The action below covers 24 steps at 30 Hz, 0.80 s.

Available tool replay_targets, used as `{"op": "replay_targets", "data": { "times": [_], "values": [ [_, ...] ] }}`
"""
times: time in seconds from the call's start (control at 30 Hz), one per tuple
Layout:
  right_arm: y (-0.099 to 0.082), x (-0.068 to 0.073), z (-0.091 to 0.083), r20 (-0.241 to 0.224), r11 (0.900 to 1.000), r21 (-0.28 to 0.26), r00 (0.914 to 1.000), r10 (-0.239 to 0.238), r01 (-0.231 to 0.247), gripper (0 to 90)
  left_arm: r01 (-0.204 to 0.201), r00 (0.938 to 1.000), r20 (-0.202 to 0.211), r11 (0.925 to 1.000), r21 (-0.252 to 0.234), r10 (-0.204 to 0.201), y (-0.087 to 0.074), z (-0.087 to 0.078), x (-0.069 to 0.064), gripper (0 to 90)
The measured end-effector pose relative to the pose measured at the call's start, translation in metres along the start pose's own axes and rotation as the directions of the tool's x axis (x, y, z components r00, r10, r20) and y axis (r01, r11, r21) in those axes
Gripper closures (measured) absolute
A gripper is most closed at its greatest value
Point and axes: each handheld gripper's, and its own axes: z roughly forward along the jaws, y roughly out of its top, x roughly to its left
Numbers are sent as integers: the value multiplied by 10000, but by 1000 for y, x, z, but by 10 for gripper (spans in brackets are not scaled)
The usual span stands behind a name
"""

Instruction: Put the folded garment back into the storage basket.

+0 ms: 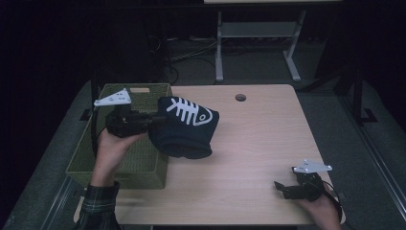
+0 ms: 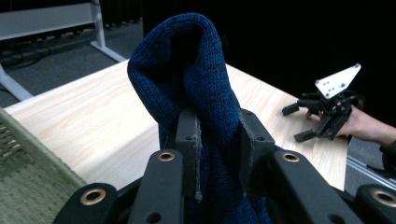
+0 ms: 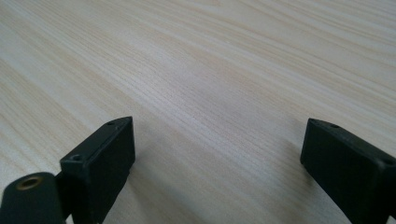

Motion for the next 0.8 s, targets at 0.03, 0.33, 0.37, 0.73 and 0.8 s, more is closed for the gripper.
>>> {"op": "replay_targets", "data": {
  "times": [0.03,0.33,0.37,0.73,0.8],
  "values": [
    [0,0,0,5,10000,0,10000,-1,1,97,0,10000,0,10000,0,0,0,0,0,727],
    [0,0,0,59,10000,3,10000,56,-56,97,180,9997,-191,9998,-83,-182,1,-24,15,728],
    [0,0,0,63,10000,4,10000,59,-59,97,201,9995,-237,9997,-108,-204,1,-27,16,728],
    [0,0,0,97,9999,7,9999,106,-106,97,301,9971,-699,9995,-128,-309,0,-56,27,728],
    [0,0,0,100,9999,8,9999,110,-110,97,321,9967,-740,9993,-167,-332,0,-59,27,729]
  ]
}}
